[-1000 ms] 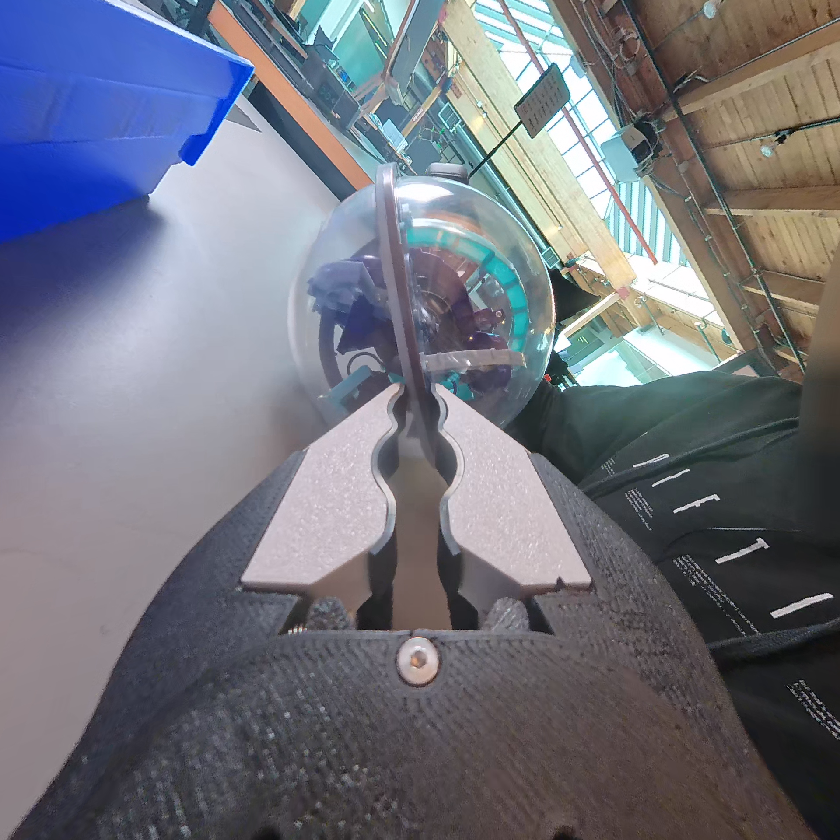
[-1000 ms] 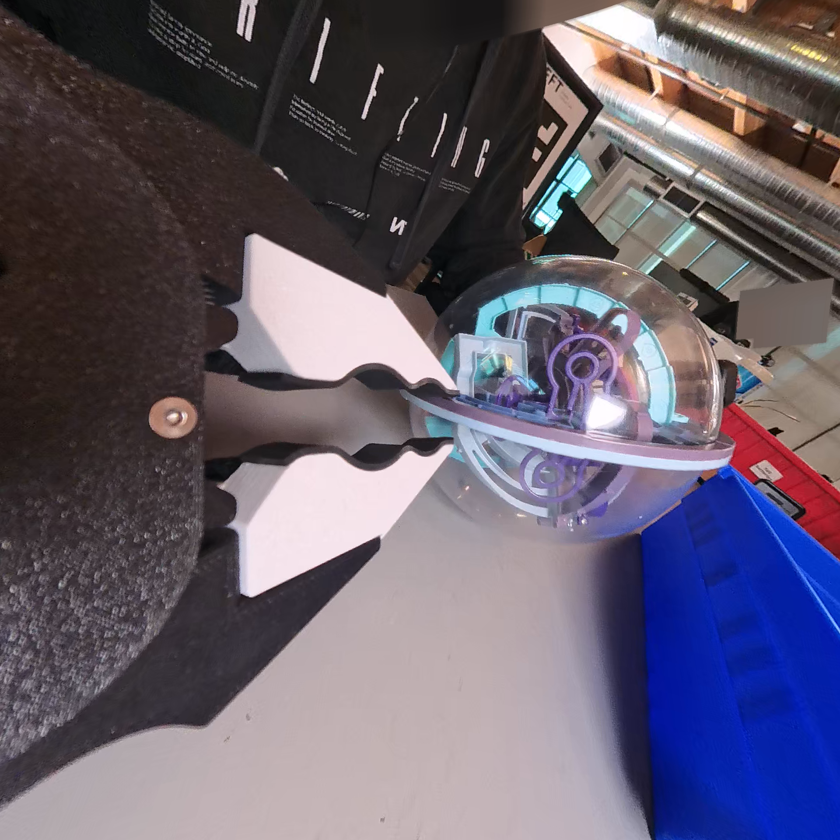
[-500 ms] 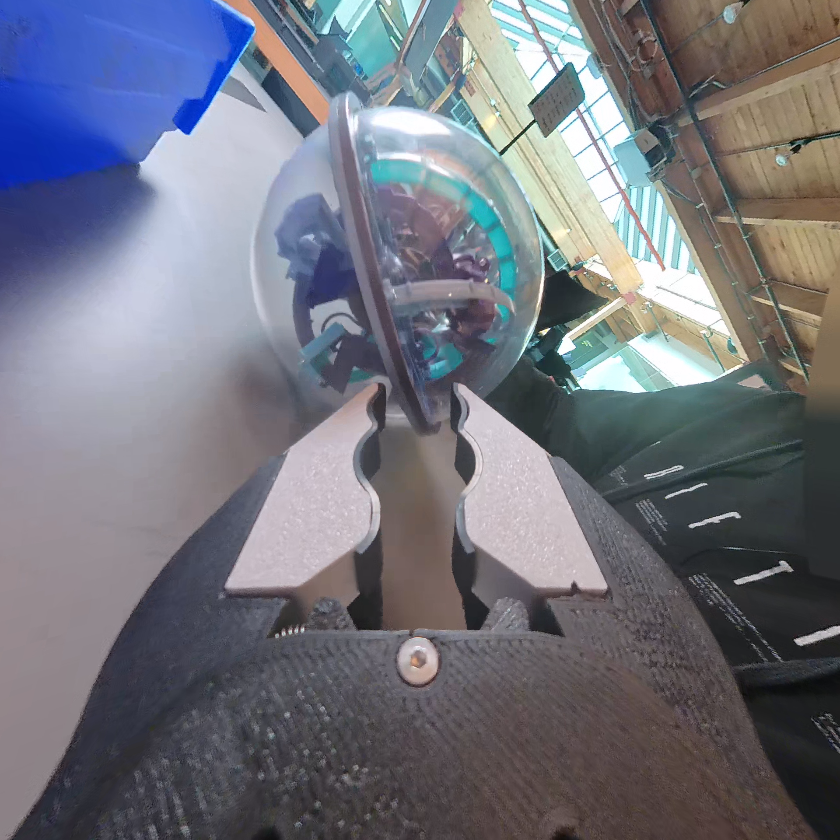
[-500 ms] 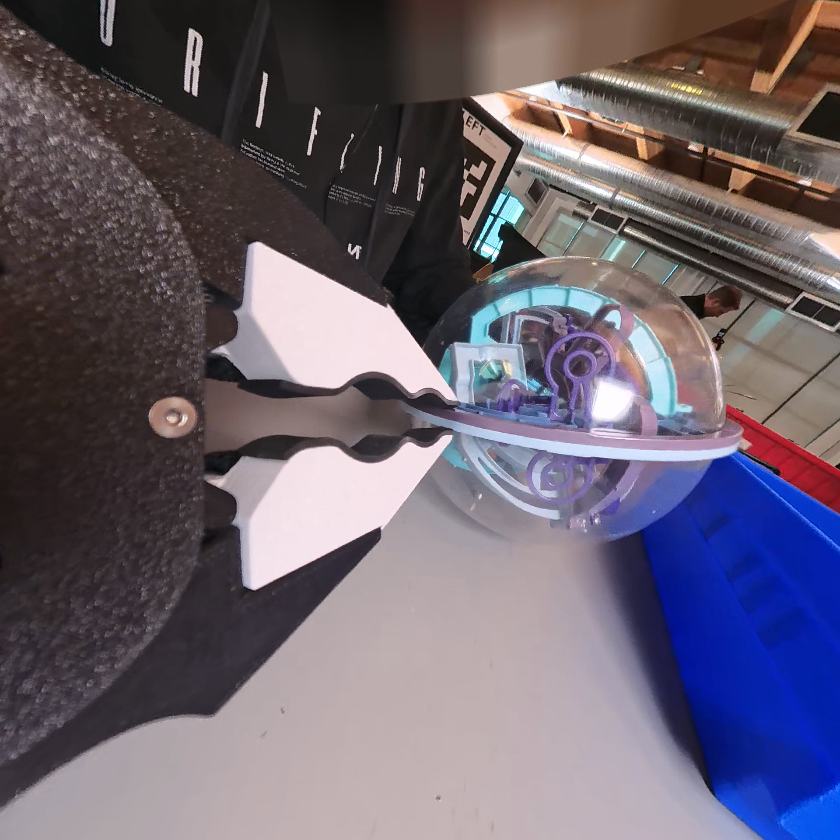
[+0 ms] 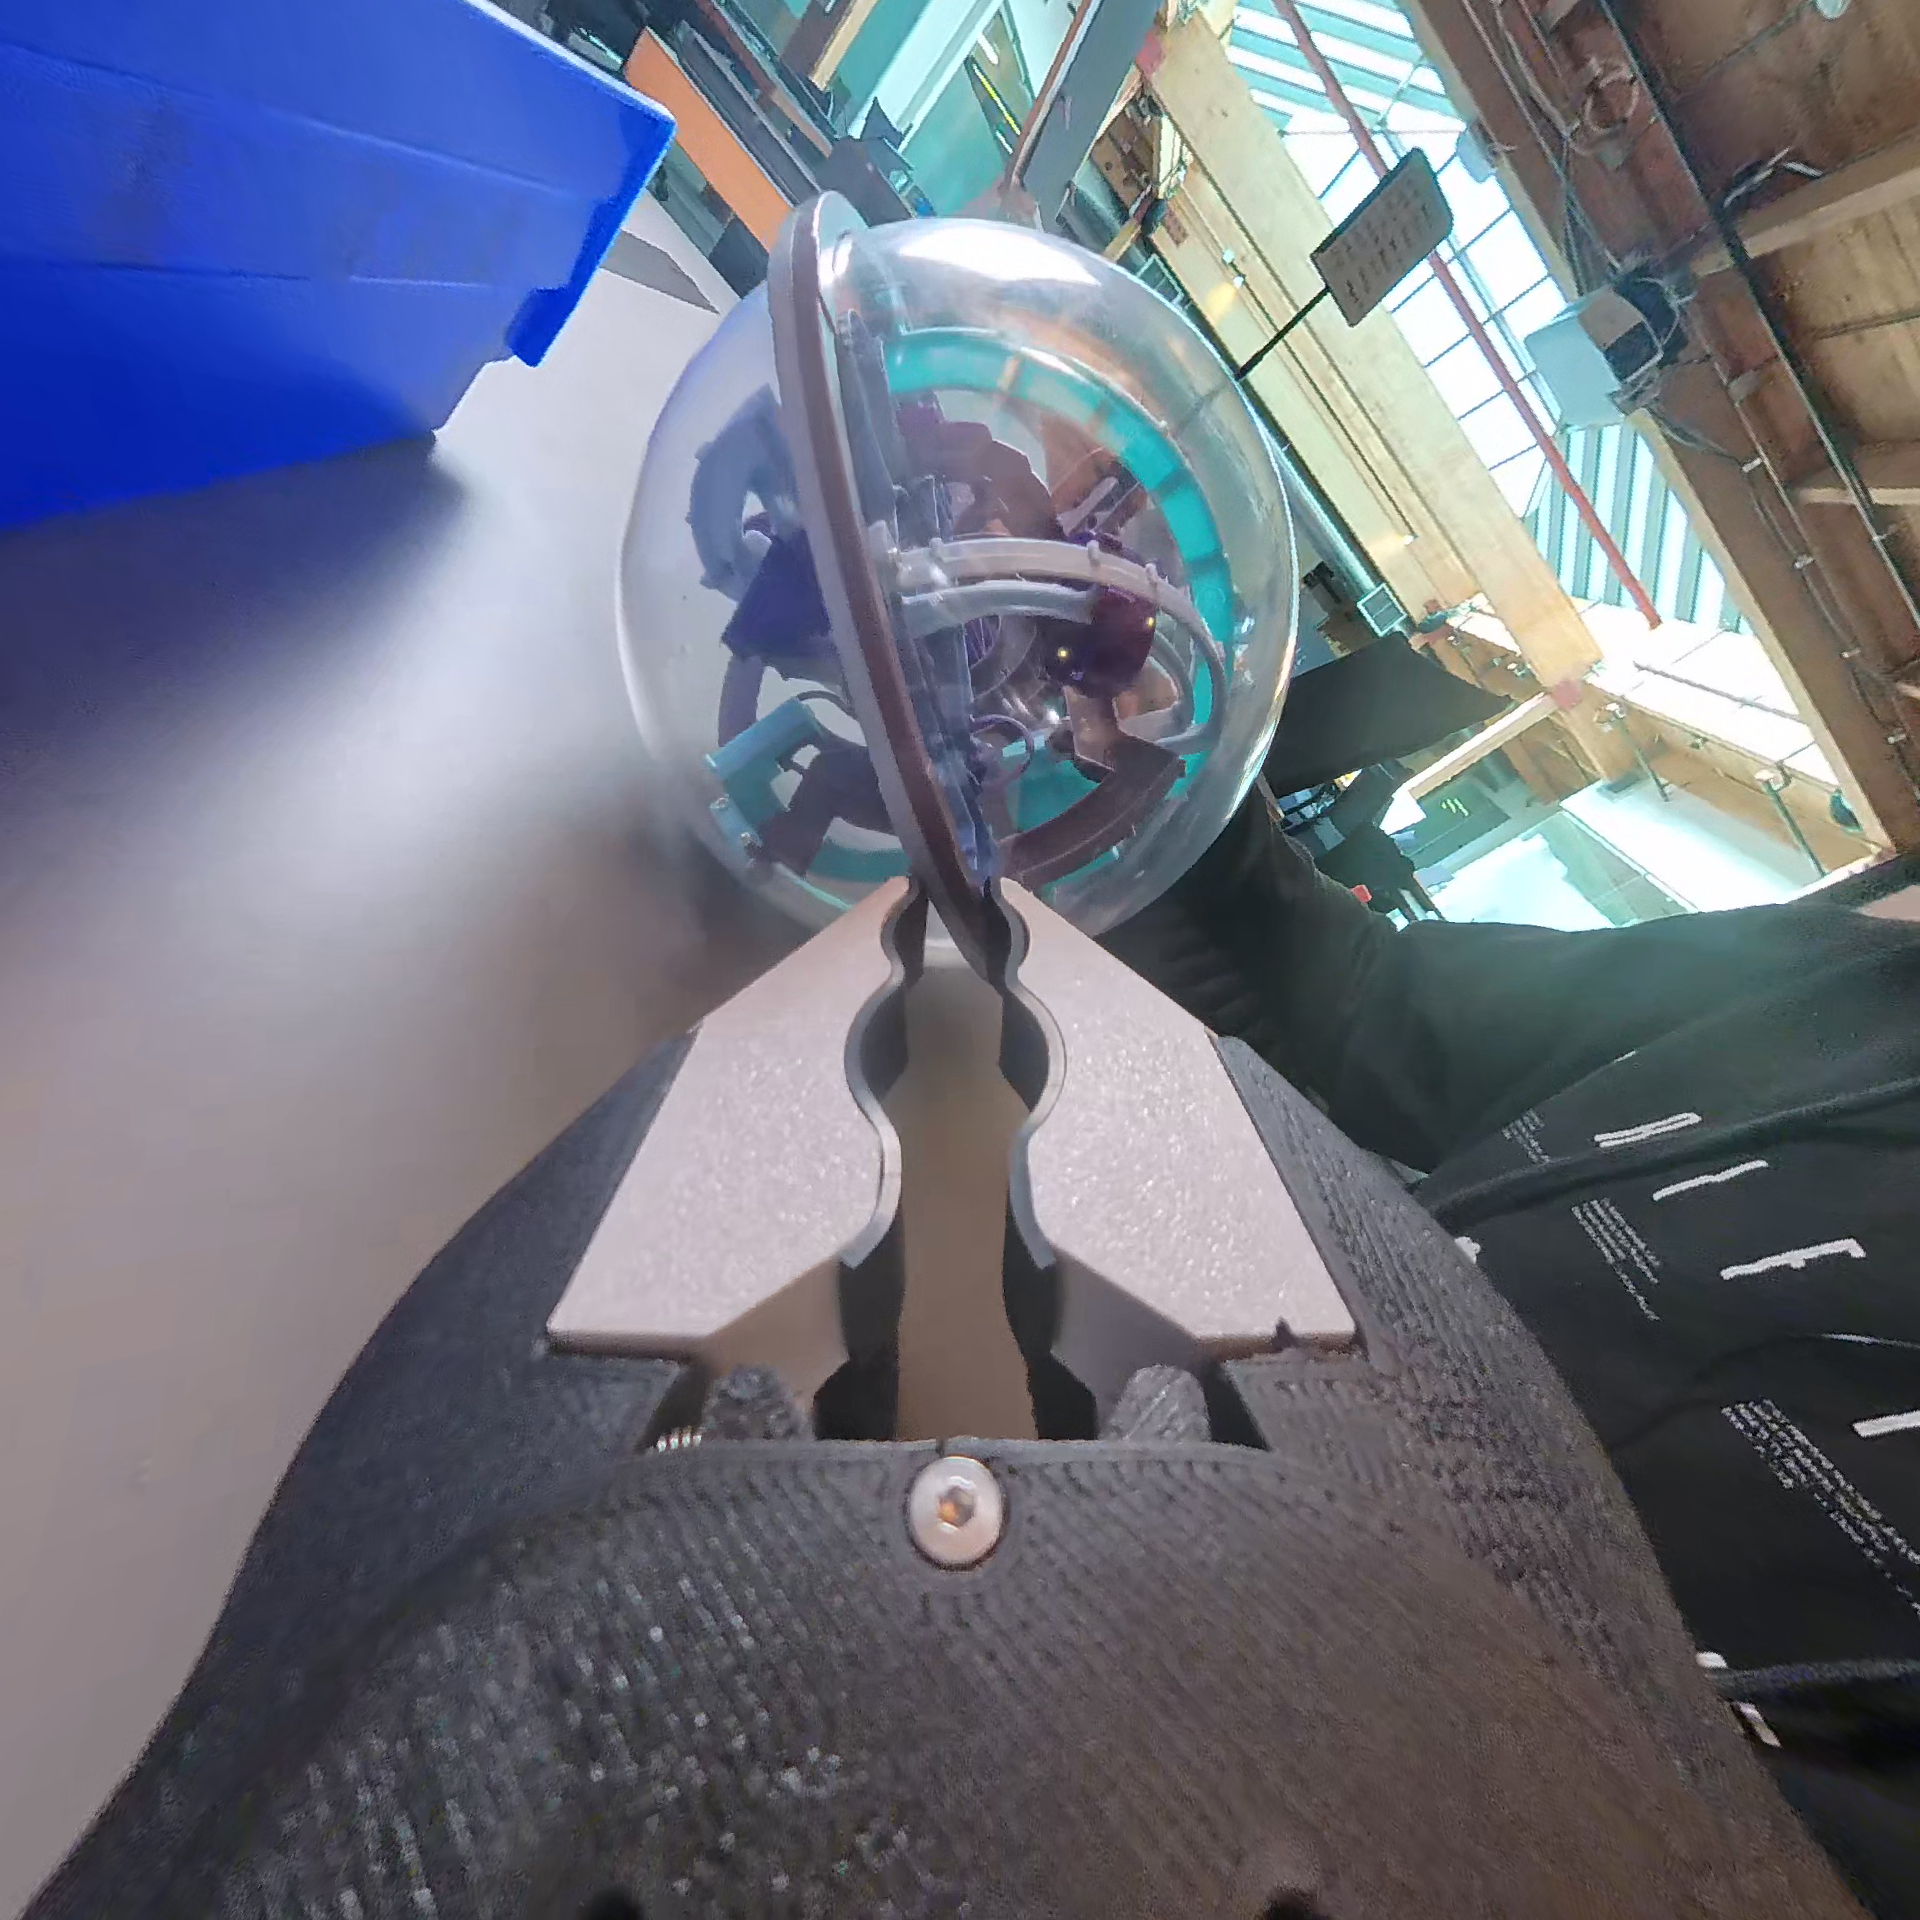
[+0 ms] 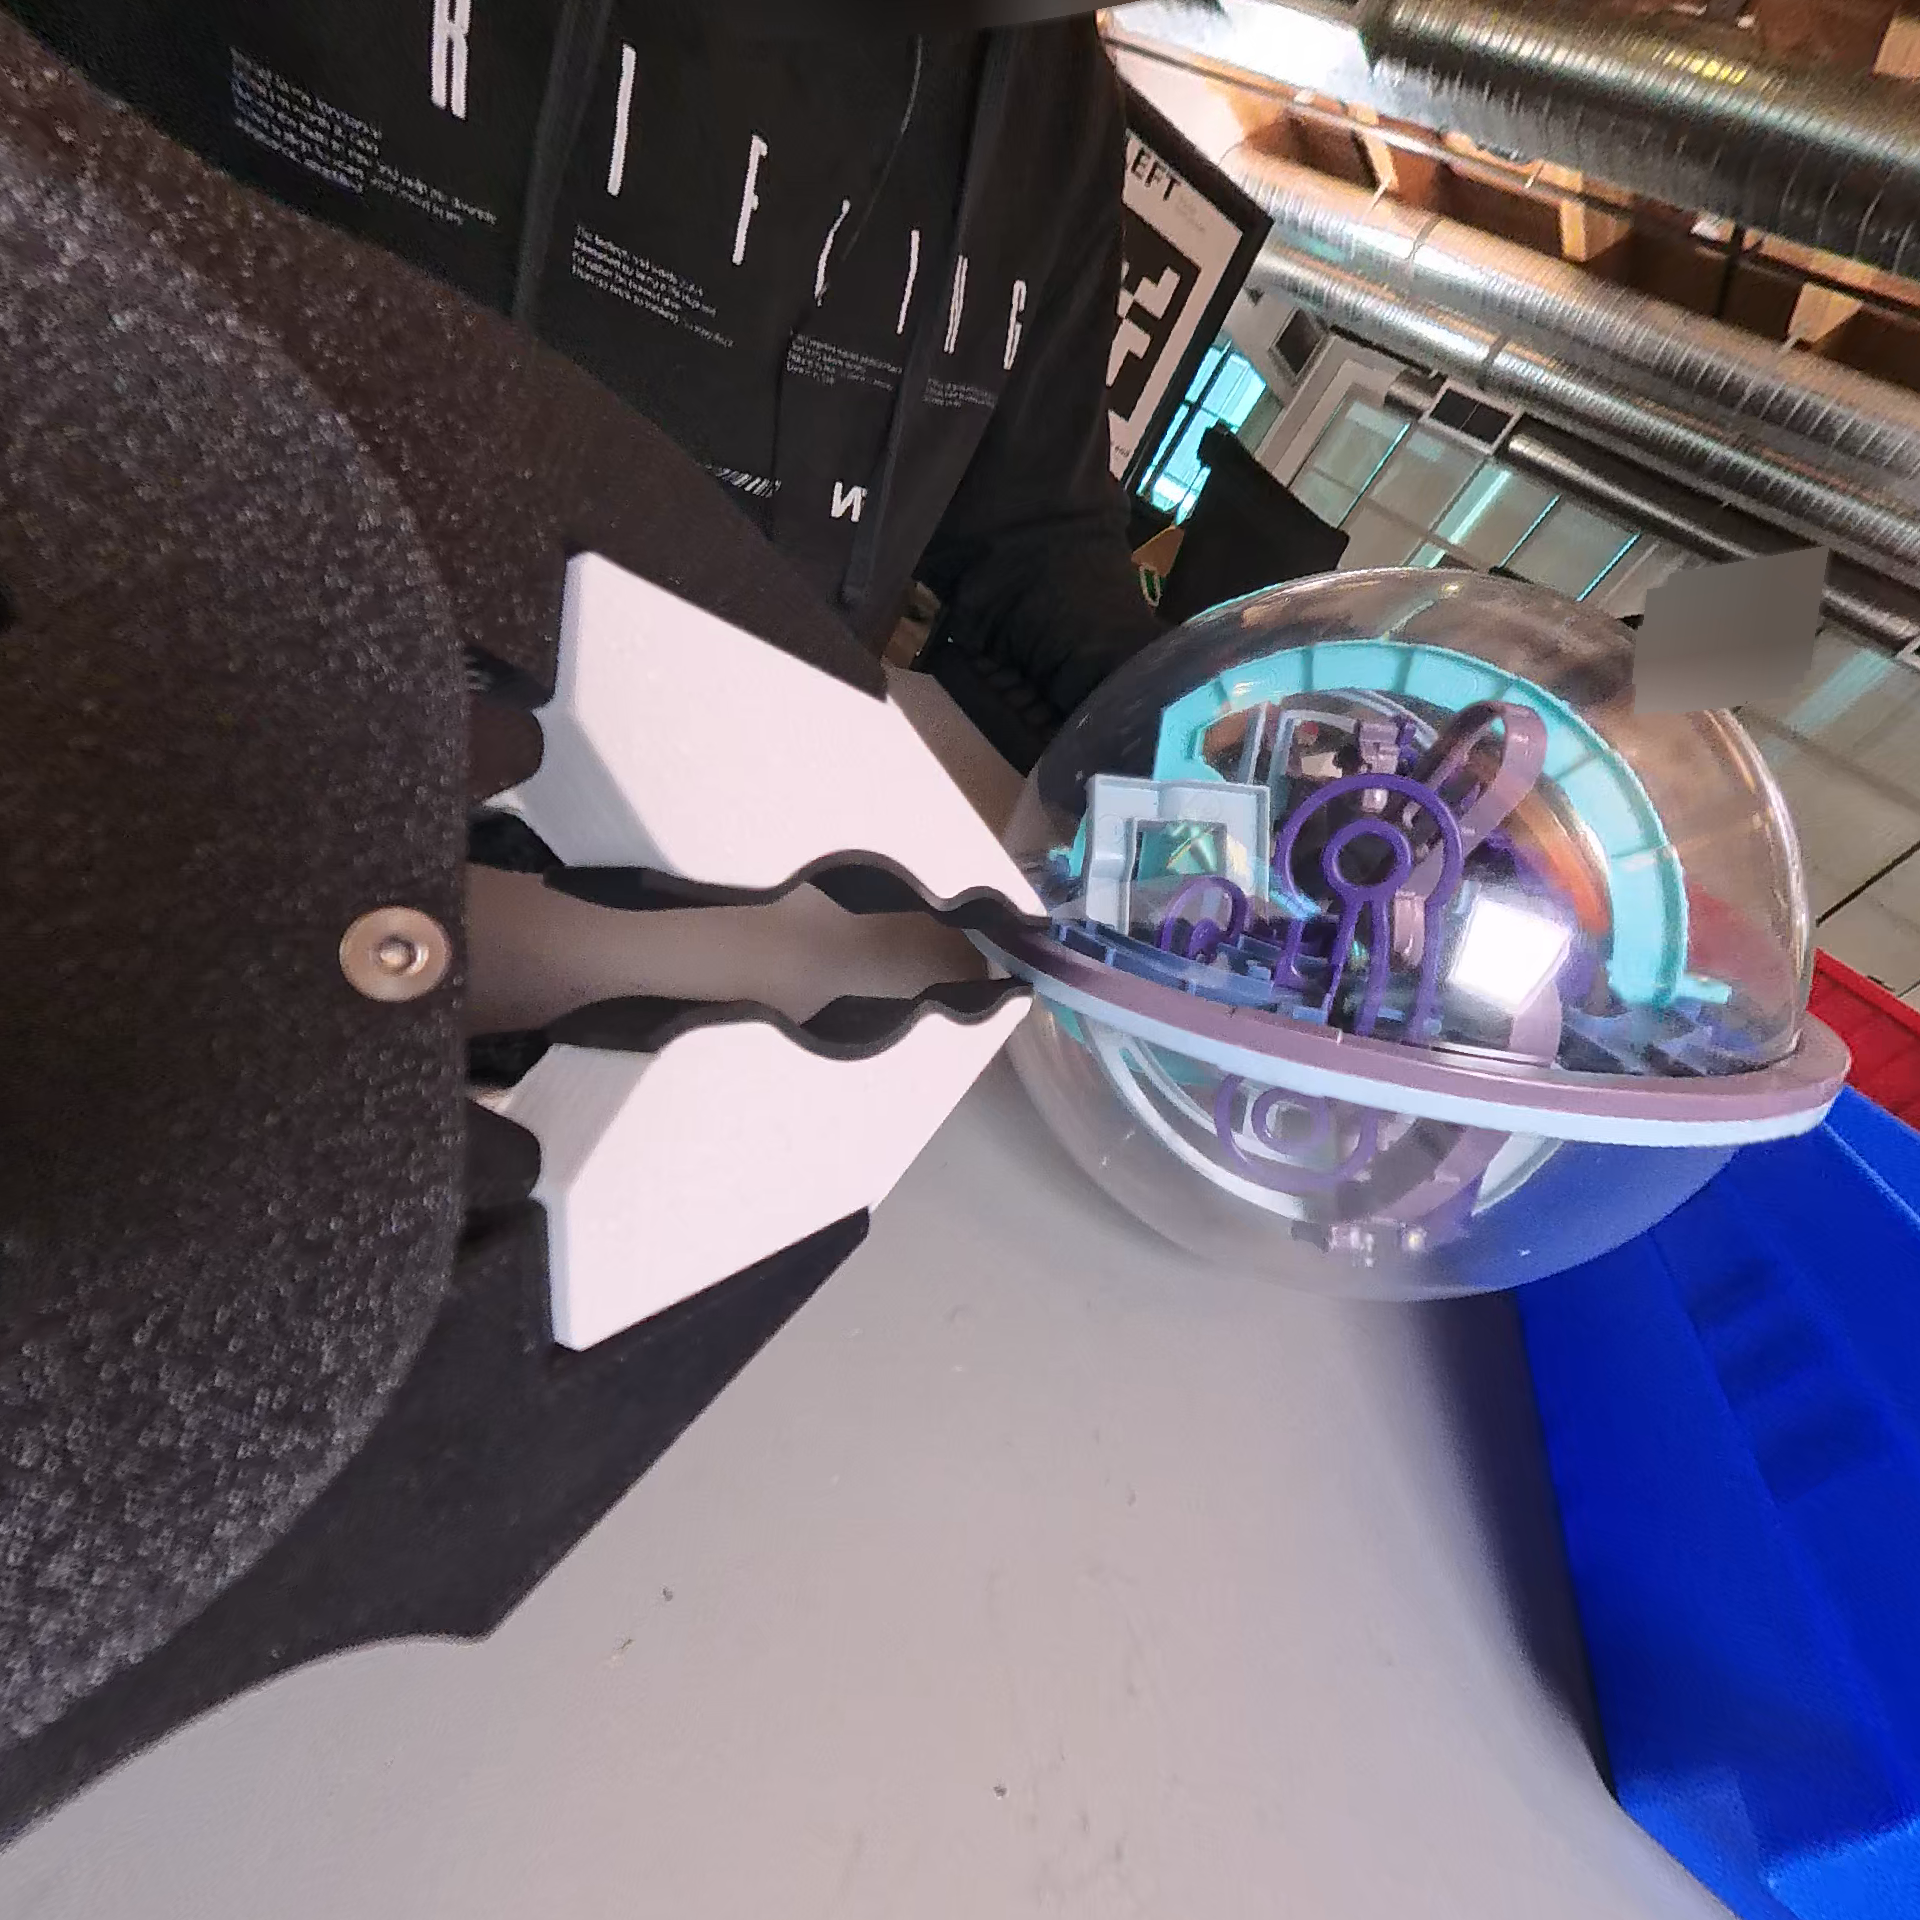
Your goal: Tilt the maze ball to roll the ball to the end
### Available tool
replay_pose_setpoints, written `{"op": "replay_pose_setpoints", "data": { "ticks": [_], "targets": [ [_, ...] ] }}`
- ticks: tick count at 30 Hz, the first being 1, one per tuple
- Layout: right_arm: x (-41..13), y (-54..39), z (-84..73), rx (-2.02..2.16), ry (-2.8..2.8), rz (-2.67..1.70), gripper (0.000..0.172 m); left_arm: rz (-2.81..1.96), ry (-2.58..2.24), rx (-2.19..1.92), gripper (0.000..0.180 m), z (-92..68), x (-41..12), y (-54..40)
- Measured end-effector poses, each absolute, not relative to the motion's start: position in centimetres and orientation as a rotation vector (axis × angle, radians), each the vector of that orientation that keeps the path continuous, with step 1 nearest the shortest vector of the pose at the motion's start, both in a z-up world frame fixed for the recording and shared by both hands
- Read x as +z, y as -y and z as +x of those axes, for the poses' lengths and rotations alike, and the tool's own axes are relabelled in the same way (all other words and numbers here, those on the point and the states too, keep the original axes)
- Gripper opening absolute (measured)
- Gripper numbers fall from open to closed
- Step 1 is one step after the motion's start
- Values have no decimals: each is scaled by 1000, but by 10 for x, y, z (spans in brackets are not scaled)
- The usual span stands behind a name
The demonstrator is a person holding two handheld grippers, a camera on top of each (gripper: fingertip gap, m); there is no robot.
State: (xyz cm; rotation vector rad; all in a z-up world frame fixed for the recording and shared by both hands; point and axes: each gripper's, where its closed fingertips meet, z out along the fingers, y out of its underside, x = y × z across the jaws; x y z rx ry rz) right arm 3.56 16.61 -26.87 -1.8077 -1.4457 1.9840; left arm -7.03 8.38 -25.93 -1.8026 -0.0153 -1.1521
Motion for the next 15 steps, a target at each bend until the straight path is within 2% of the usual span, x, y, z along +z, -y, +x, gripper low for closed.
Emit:
{"op": "replay_pose_setpoints", "data": {
  "ticks": [15],
  "targets": [
    [-259,-166,40,1969,1469,-1675,5,-1787,-80,-1123,8,-61,-253,-79]
  ]
}}
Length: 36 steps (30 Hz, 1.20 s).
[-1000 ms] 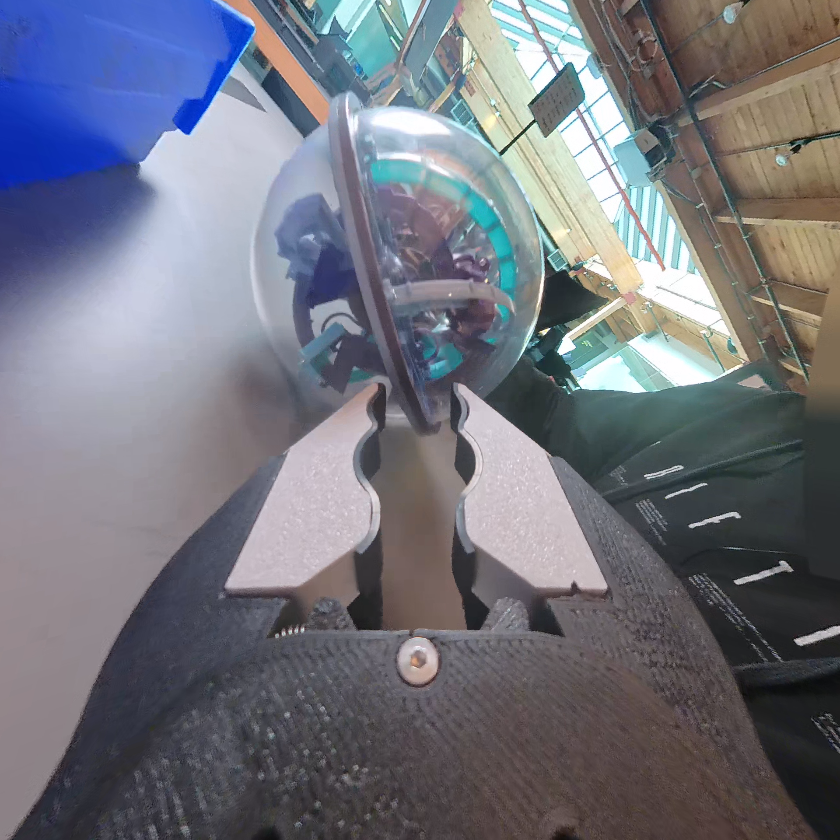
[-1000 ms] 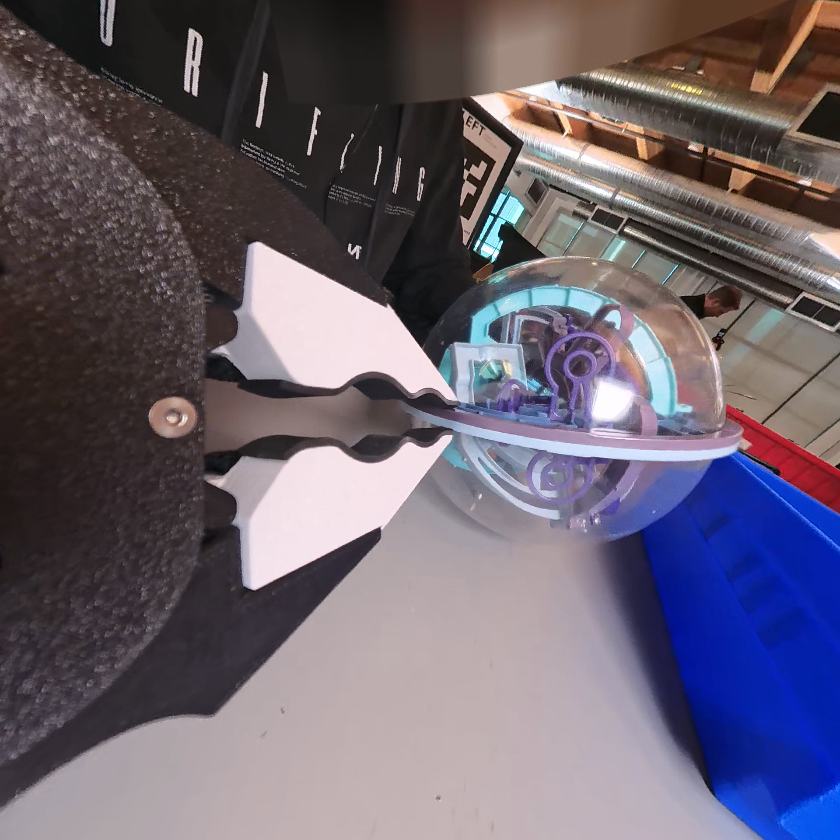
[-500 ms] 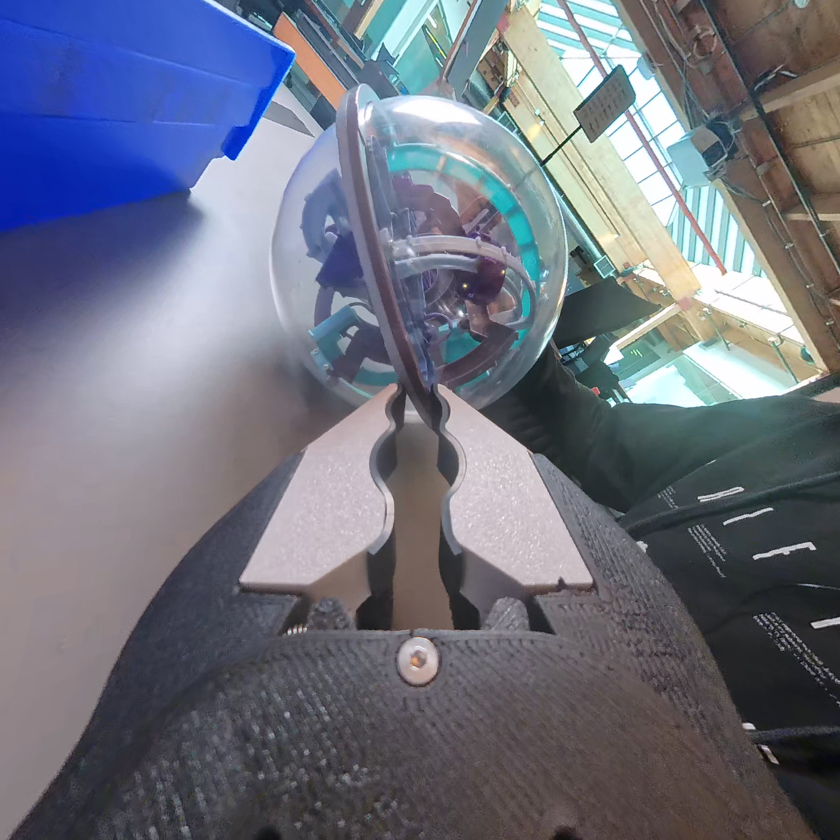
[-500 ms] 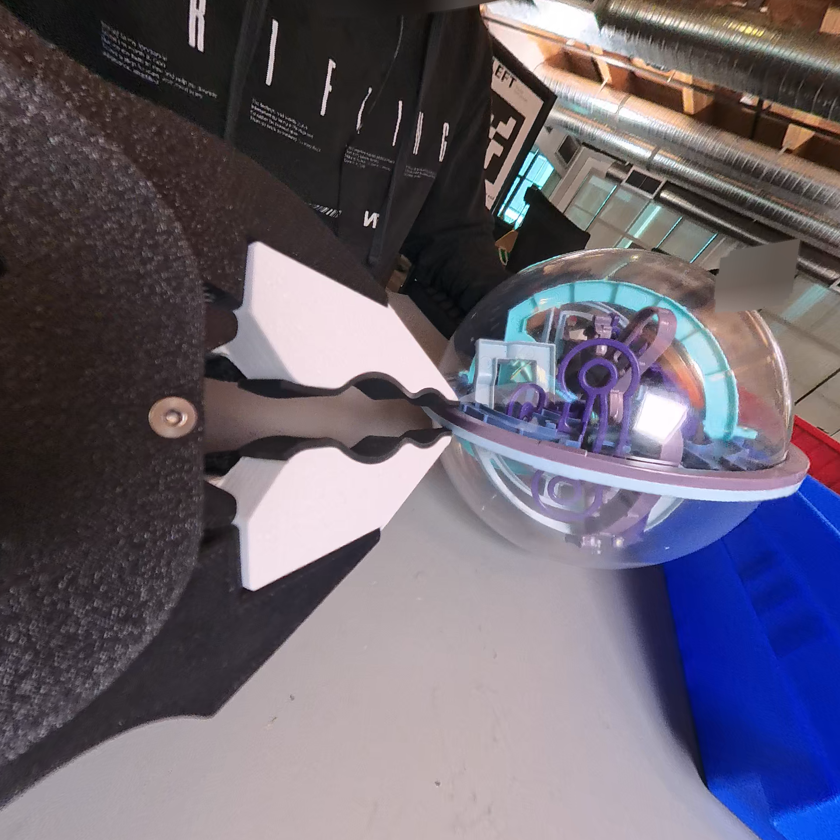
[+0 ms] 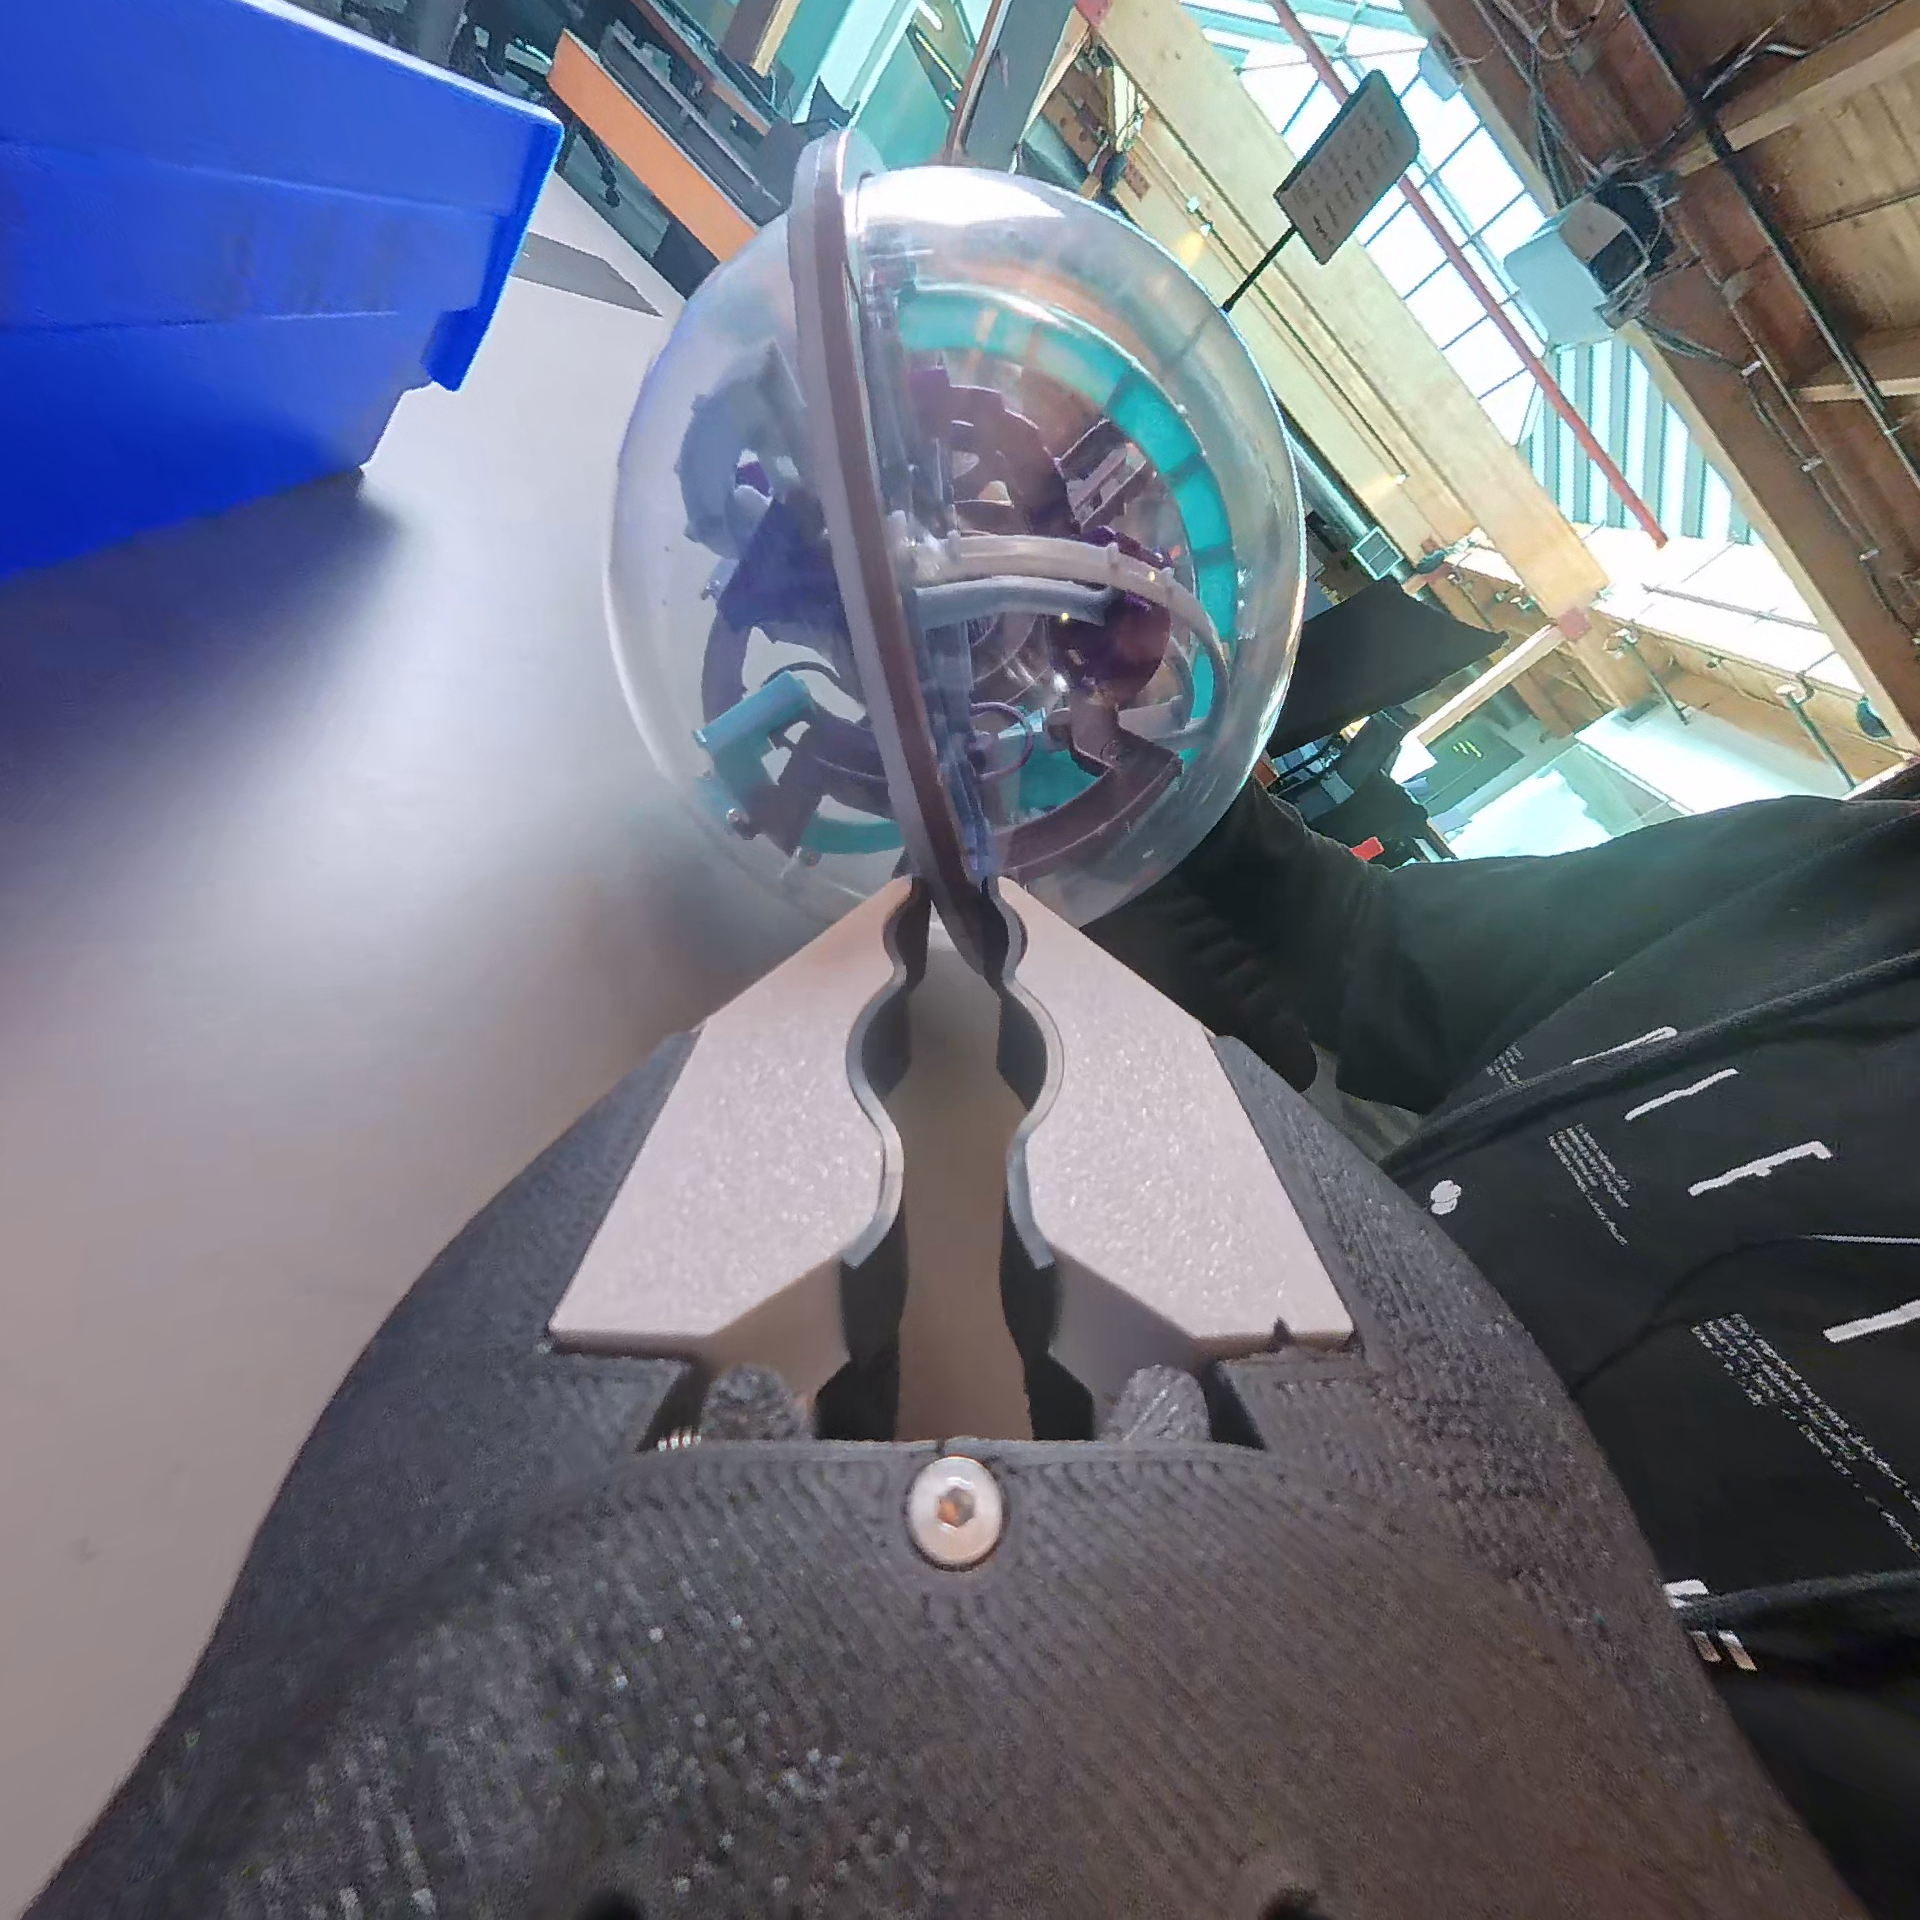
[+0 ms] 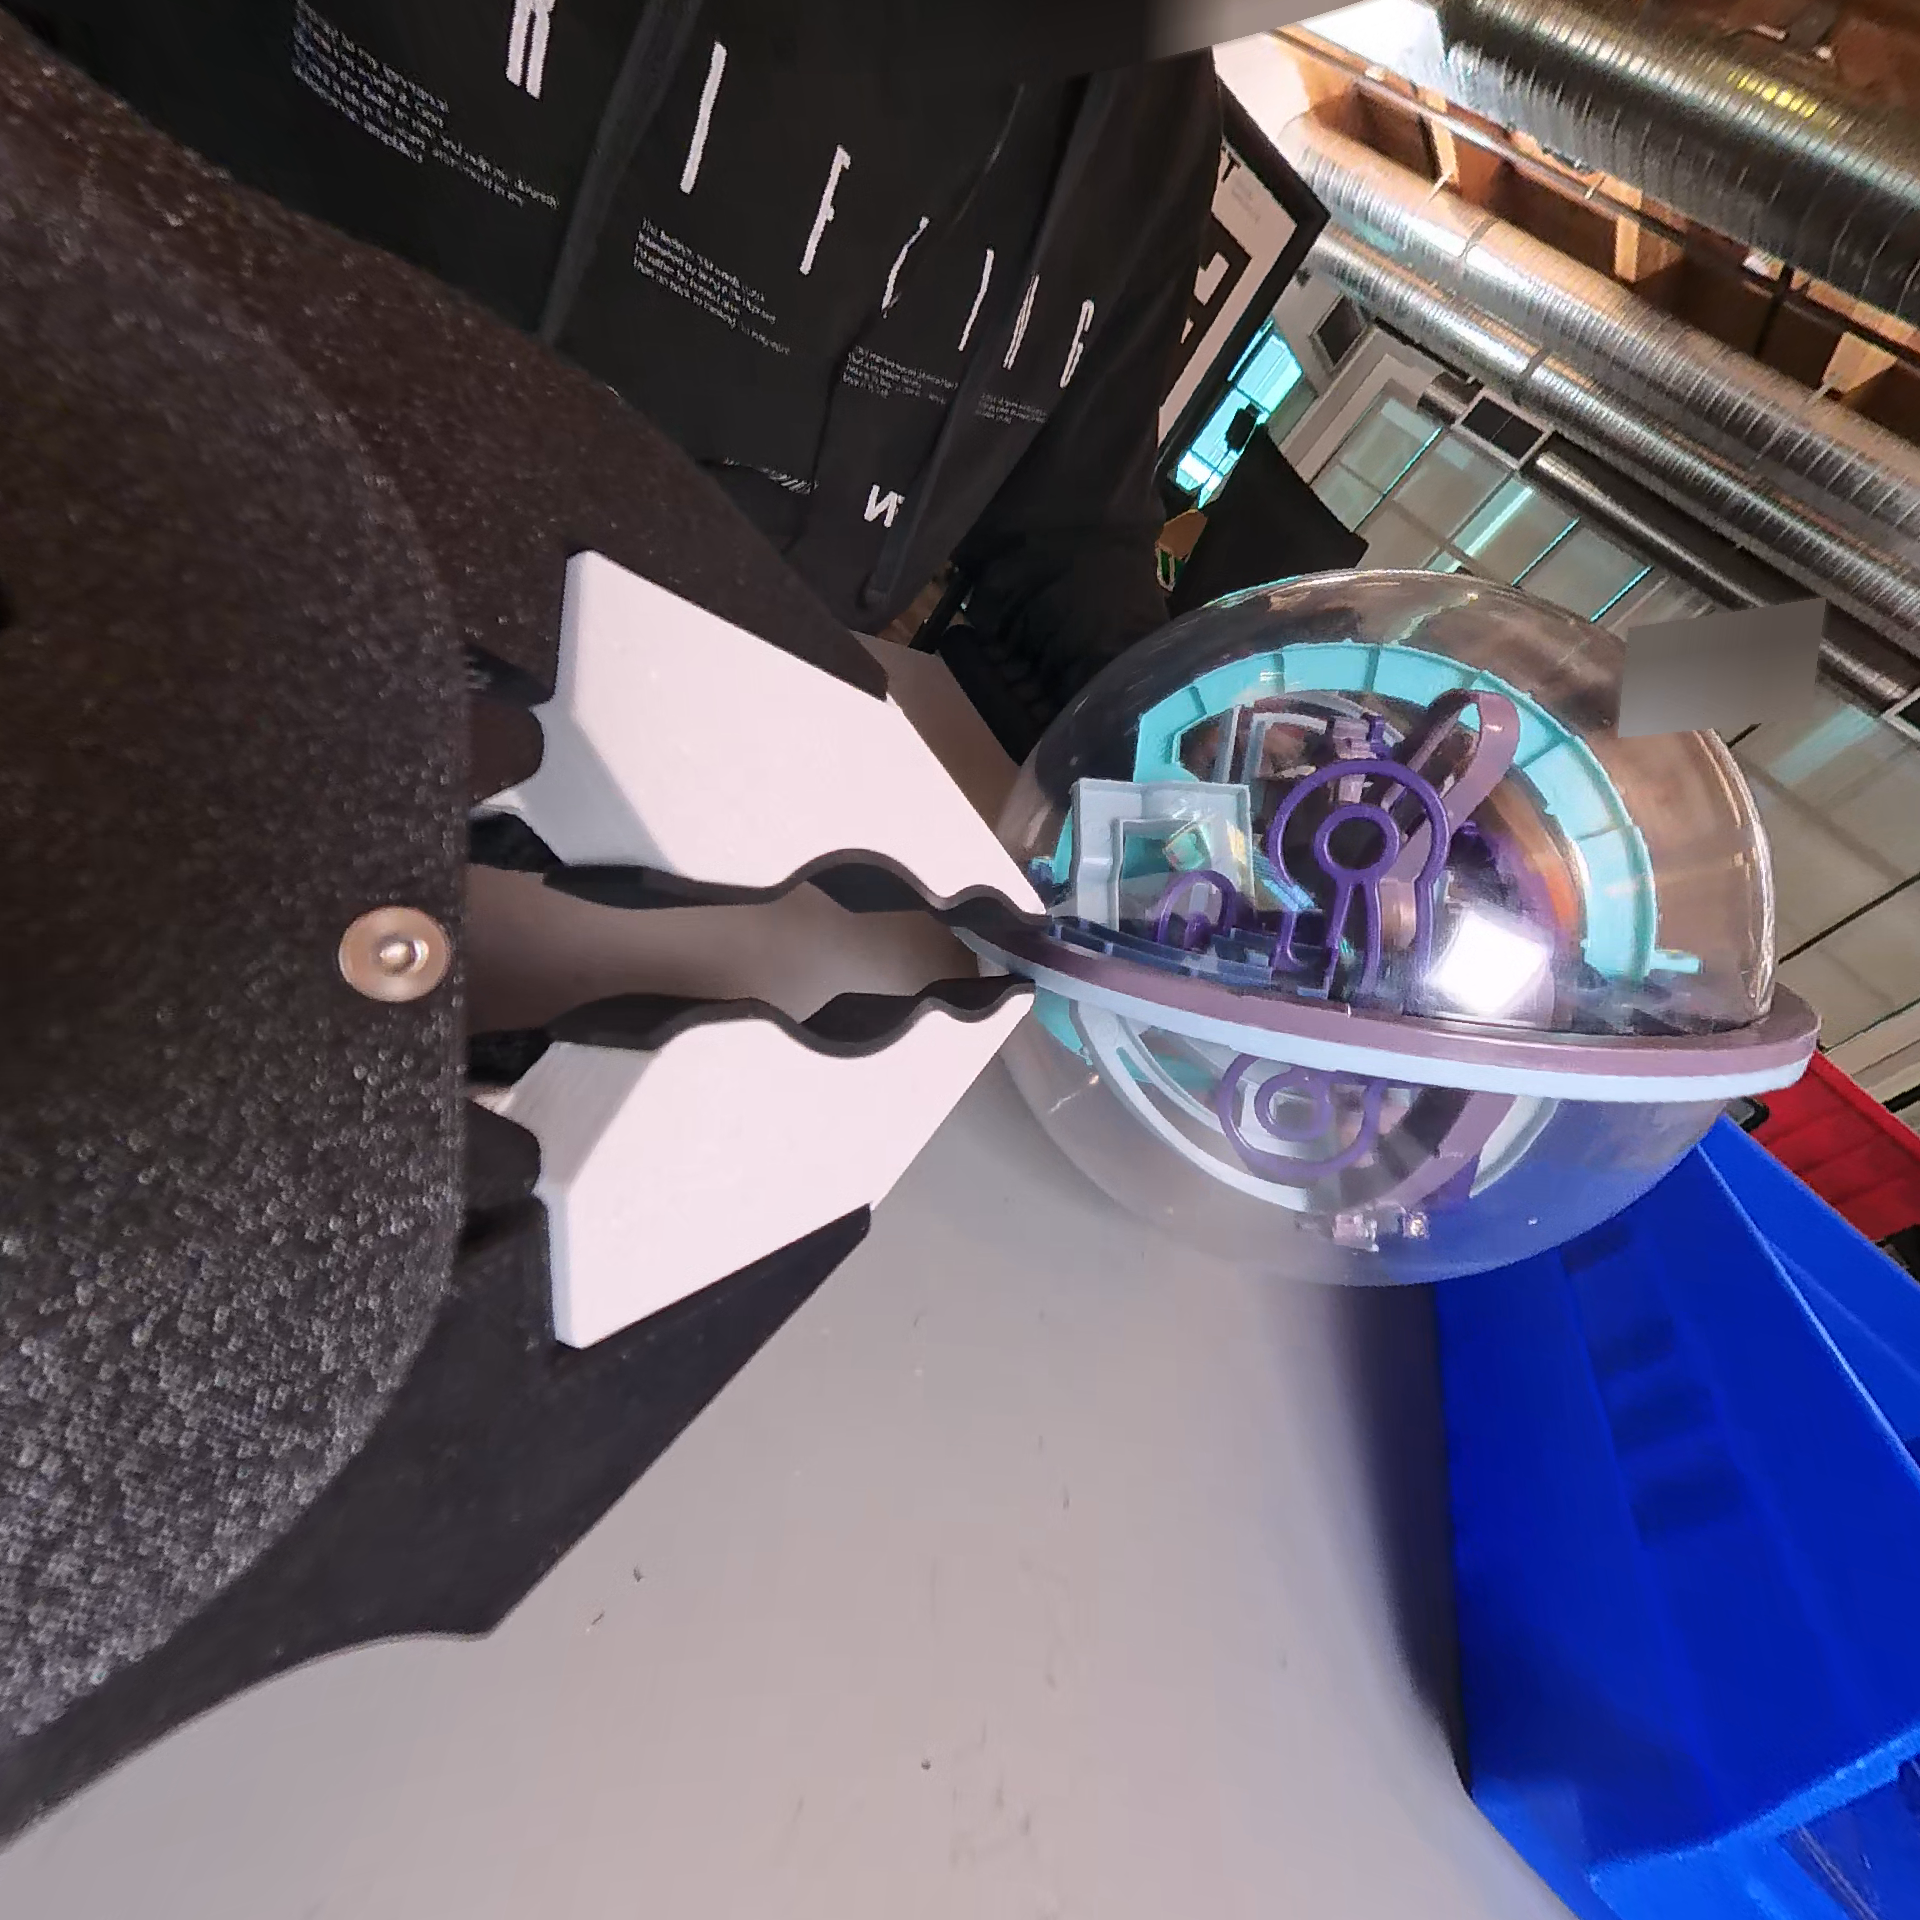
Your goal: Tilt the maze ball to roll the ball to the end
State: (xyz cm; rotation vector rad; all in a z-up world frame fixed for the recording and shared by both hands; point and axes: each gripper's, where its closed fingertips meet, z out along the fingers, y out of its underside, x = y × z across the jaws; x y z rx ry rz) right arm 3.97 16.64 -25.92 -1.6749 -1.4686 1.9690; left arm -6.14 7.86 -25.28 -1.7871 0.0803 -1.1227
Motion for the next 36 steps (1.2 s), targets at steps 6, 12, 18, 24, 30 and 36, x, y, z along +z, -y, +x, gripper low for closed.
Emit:
{"op": "replay_pose_setpoints", "data": {
  "ticks": [6,12,18,24,30,36],
  "targets": [
    [-257,-165,40,1989,1459,-1671,5,-1773,-69,-1146,7,-61,-249,-77],
    [-250,-163,40,2080,1402,-1702,5,-1766,-3,-1218,7,-61,-245,-74],
    [-245,-159,40,2139,1368,-1729,5,-1751,69,-1296,7,-60,-244,-69],
    [-238,-152,39,2157,1371,-1703,5,-1727,105,-1355,7,-61,-246,-63],
    [-233,-153,40,2166,1361,-1670,5,-1719,74,-1356,7,-60,-245,-63],
    [-235,-155,40,2195,1340,-1665,5,-1712,36,-1318,7,-60,-239,-62]
  ]
}}
